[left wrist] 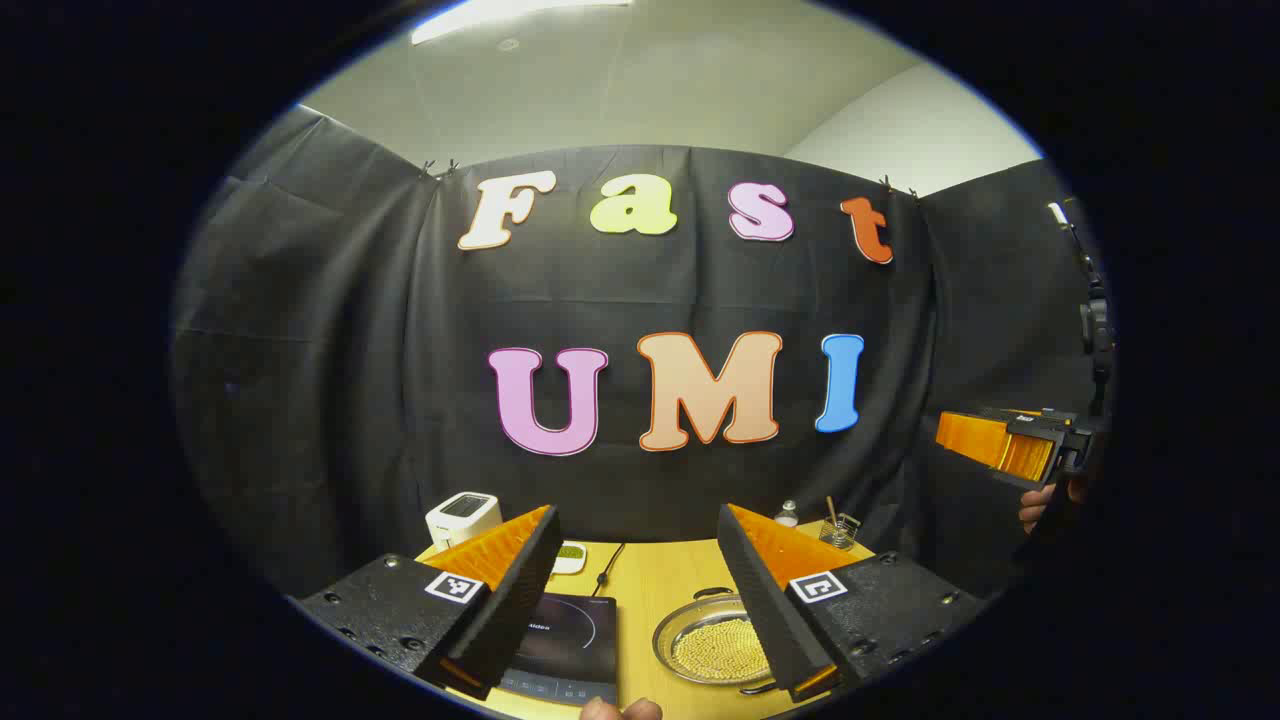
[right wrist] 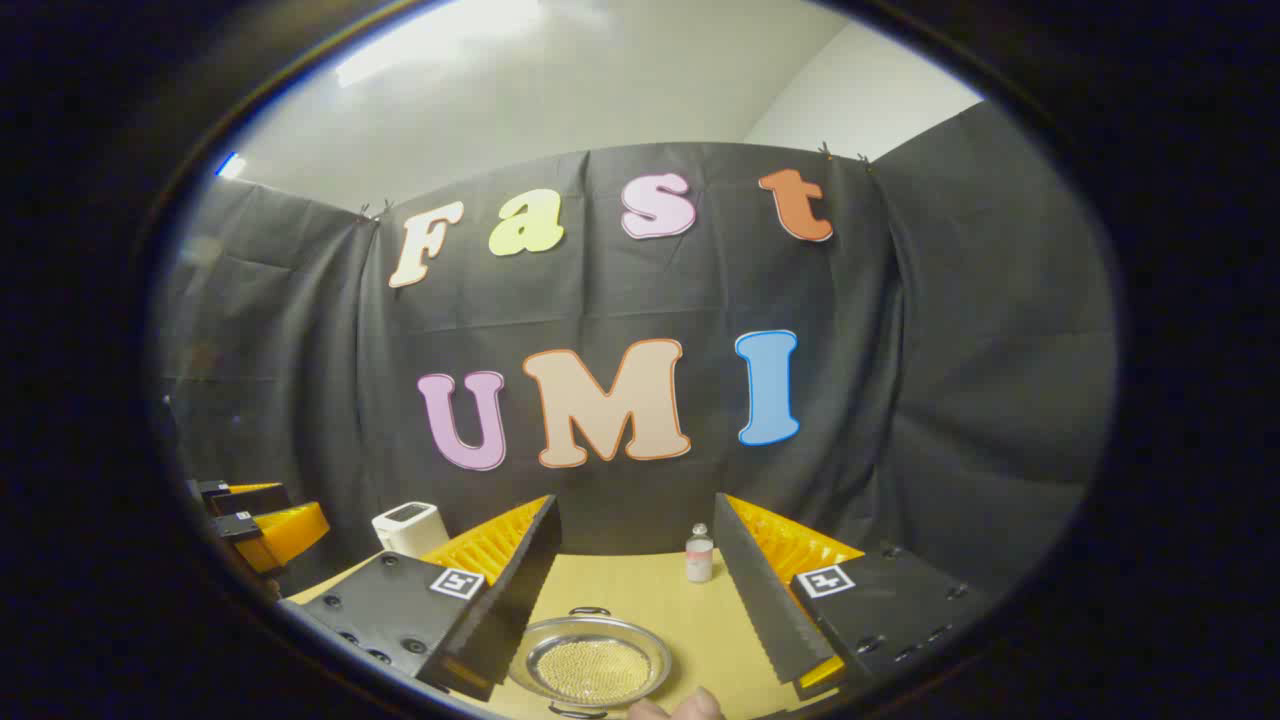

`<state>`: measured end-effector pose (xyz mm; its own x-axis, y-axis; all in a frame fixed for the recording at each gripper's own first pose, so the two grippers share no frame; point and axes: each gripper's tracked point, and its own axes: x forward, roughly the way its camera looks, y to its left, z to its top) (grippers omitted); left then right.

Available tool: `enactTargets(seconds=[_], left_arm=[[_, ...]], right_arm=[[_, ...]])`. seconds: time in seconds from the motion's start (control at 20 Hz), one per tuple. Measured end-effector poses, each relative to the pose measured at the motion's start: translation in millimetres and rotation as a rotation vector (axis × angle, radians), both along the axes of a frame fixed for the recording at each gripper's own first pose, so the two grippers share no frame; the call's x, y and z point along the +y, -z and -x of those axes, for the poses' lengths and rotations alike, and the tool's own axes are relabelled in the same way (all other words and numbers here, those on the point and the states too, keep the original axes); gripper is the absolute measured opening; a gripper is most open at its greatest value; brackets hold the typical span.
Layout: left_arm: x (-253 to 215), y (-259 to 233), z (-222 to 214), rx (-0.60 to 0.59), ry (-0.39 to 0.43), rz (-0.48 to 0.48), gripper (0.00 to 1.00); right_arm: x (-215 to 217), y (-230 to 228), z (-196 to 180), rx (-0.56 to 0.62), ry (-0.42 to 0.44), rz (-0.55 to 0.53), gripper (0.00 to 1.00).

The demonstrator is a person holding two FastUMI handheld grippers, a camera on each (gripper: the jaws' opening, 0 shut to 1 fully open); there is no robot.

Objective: First push the handle of the pot to place it horizontally, then grasp the pot with both hands and set it on the induction cooktop.

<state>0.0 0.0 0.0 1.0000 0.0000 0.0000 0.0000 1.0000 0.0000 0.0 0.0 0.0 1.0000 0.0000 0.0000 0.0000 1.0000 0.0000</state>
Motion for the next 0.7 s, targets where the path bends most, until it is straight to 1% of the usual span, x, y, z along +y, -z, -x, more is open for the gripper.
enactTargets(seconds=[0.05,0.25,0.3,0.35,0.4,0.45,0.5,0.55,0.6,0.7], left_arm=[[1.5,0.8,-0.6,0.004,-0.008,0.002,0.92],[2.6,4.8,1.2,0.02,-0.023,0.016,0.92],[3.2,6.2,2.3,0.019,-0.026,0.018,0.95],[3.9,5.4,3.4,0.021,-0.029,0.02,0.96],[3.6,6.7,5.3,0.024,-0.029,0.02,0.92],[4.0,6.3,5.9,0.024,-0.03,0.019,0.92],[4.1,7.9,7.2,0.026,-0.031,0.016,0.95],[5.2,8.2,9.3,0.027,-0.035,0.015,0.95],[5.8,8.0,10.5,0.028,-0.039,0.017,0.92],[5.7,10.3,13.1,0.034,-0.044,0.02,0.92]], right_arm=[[1.4,-0.3,-0.4,-0.001,-0.005,0.002,0.96],[3.4,2.1,0.6,0.0,-0.022,0.022,0.98],[3.2,1.6,2.0,-0.001,-0.022,0.022,0.97],[3.4,1.1,3.2,-0.001,-0.023,0.022,0.97],[2.7,1.6,4.0,0.001,-0.022,0.022,0.97],[3.1,1.2,4.2,0.002,-0.023,0.023,0.97],[3.5,0.2,4.7,0.001,-0.024,0.023,0.97],[3.7,0.9,4.8,0.002,-0.026,0.022,0.97],[3.6,1.4,5.0,0.005,-0.027,0.023,0.97],[4.4,1.5,7.1,0.008,-0.032,0.021,0.97]])
